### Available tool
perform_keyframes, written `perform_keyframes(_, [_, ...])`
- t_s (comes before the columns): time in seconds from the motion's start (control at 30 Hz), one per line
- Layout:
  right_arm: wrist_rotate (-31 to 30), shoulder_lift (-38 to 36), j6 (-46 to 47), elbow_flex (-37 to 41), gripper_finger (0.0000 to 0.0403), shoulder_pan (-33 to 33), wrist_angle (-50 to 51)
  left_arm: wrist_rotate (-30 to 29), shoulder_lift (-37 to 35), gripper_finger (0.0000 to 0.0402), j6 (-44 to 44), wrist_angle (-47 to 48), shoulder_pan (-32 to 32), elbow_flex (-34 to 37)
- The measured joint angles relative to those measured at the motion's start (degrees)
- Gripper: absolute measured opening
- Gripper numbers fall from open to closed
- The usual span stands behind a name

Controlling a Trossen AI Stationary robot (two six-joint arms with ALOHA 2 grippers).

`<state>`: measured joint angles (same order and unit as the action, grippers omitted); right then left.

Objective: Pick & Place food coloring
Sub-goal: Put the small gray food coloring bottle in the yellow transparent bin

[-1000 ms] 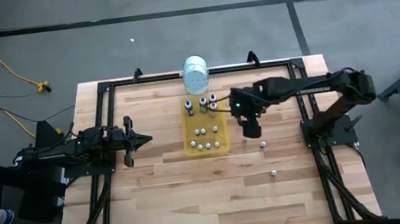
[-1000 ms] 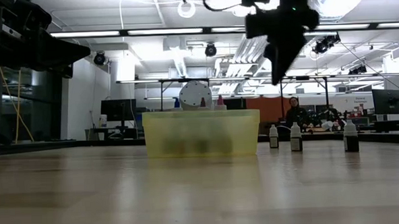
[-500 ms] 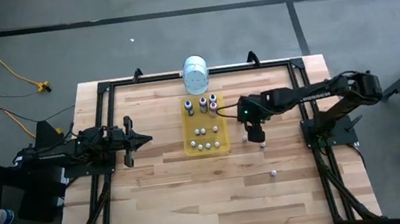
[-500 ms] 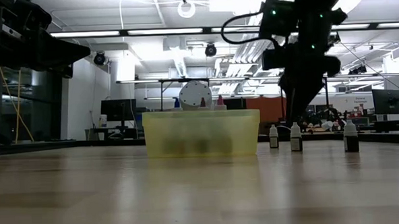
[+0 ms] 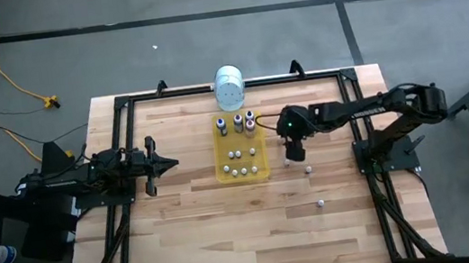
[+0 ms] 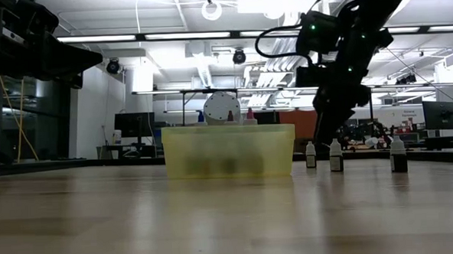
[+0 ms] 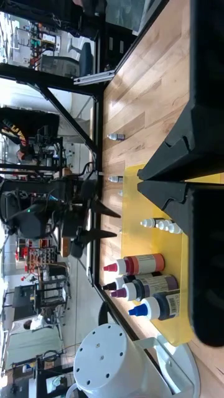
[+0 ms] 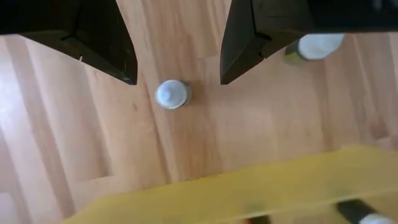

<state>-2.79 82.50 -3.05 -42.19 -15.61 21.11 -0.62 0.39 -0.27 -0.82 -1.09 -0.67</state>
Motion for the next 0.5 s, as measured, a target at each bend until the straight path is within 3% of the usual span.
perform_keyframes(0.5, [4.65,4.96,4.52,-0.02,0.0217,-2.78,-4.14,0.0,-0.01,0.0,0.0,-0.02,0.0,0.0])
